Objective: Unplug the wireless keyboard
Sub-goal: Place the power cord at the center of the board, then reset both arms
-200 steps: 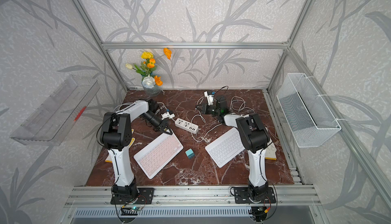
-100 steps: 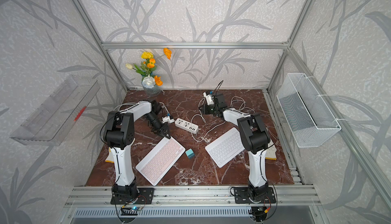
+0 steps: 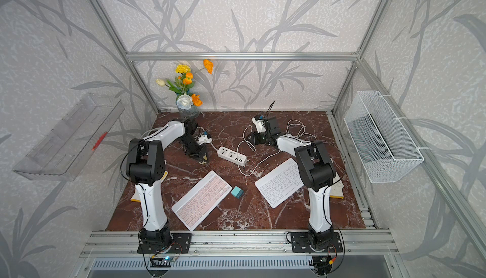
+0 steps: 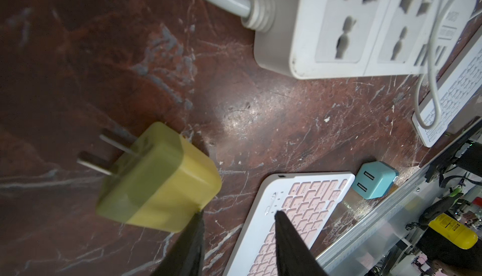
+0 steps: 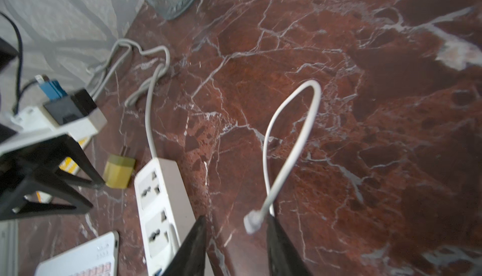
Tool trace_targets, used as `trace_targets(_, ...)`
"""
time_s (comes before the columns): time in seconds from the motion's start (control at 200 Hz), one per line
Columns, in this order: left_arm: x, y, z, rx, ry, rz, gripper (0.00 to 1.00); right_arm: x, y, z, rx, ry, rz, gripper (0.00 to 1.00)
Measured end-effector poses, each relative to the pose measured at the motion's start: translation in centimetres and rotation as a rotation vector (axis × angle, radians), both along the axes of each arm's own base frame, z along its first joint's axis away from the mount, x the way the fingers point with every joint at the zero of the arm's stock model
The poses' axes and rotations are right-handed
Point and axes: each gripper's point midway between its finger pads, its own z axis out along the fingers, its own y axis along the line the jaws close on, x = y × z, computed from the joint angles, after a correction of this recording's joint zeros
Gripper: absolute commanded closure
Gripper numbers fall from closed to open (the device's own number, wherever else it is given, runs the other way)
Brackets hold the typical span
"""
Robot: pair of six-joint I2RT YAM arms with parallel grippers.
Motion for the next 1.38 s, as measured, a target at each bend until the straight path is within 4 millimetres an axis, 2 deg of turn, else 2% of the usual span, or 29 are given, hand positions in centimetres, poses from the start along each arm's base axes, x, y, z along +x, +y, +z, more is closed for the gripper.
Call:
trace_targets(0.15, -0.4, 0.3, 1.2, 0.010, -0.080, 0.078, 0.51, -0.4, -0.7, 1.4, -0.053, -0.031, -0.004, 0.45)
trace_targets(0.295, 0.9, 1.0, 4.1, 0.027, -0.286, 0.181, 0.42, -0.9, -1.8, 2.7, -0.140, -0.069, -0.019, 0.38)
trace_targets(0.45, 1.6, 2.0, 7.0, 0.029, -0.521, 0.282, 0.36, -1.8, -4.3, 3.9, -0.261, -0.107, -0.077, 0.27)
trace_targets(0.49, 1.6, 2.3, 7.4, 0.032, -0.574, 0.307, 0.30, -2.4, -5.2, 4.2, -0.287, -0.119, -0.096, 0.24)
trace_targets(0.53, 1.6, 2.7, 7.7, 0.034, -0.634, 0.335, 0.24, -3.2, -6.3, 4.6, -0.313, -0.133, -0.128, 0.20)
trace_targets(0.56, 1.4, 3.2, 7.8, 0.039, -0.690, 0.363, 0.24, -4.1, -7.7, 5.3, -0.334, -0.148, -0.164, 0.19)
trace_targets(0.59, 1.4, 3.5, 7.7, 0.040, -0.728, 0.383, 0.17, -4.6, -8.6, 5.6, -0.341, -0.157, -0.186, 0.15)
trace_targets(0.64, 1.3, 4.2, 7.5, 0.054, -0.795, 0.428, 0.13, -5.3, -10.5, 6.4, -0.347, -0.179, -0.236, 0.10)
trace_targets(0.69, 1.0, 5.2, 7.2, 0.079, -0.849, 0.472, 0.10, -5.9, -13.0, 7.3, -0.345, -0.199, -0.304, 0.07)
trace_targets(0.73, 0.8, 5.8, 6.8, 0.100, -0.878, 0.503, 0.10, -6.3, -15.2, 7.8, -0.337, -0.214, -0.369, 0.00)
trace_targets(0.79, 0.8, 7.0, 6.6, 0.151, -0.914, 0.548, 0.08, -7.0, -18.2, 8.1, -0.331, -0.233, -0.460, 0.00)
trace_targets(0.85, 1.0, 8.4, 6.7, 0.209, -0.949, 0.603, 0.07, -7.9, -21.4, 7.9, -0.340, -0.242, -0.558, 0.01)
trace_targets(0.895, 1.1, 9.2, 7.0, 0.240, -0.979, 0.633, 0.06, -8.8, -23.0, 7.3, -0.353, -0.244, -0.611, 0.00)
trace_targets(1.09, -0.1, 12.4, 7.6, 0.376, -1.037, 0.752, 0.02, -12.9, -26.1, 4.4, -0.434, -0.247, -0.717, 0.00)
trace_targets(1.205, -0.6, 13.3, 7.9, 0.414, -1.077, 0.782, 0.01, -13.9, -28.4, 3.6, -0.466, -0.249, -0.799, 0.00)
trace_targets(1.31, -1.8, 13.9, 5.7, 0.439, -1.105, 0.782, 0.00, -14.1, -30.3, 2.6, -0.478, -0.248, -0.870, 0.00)
trace_targets(1.385, -2.8, 14.0, 3.4, 0.466, -1.082, 0.753, 0.01, -13.8, -30.6, 1.5, -0.484, -0.240, -0.882, 0.00)
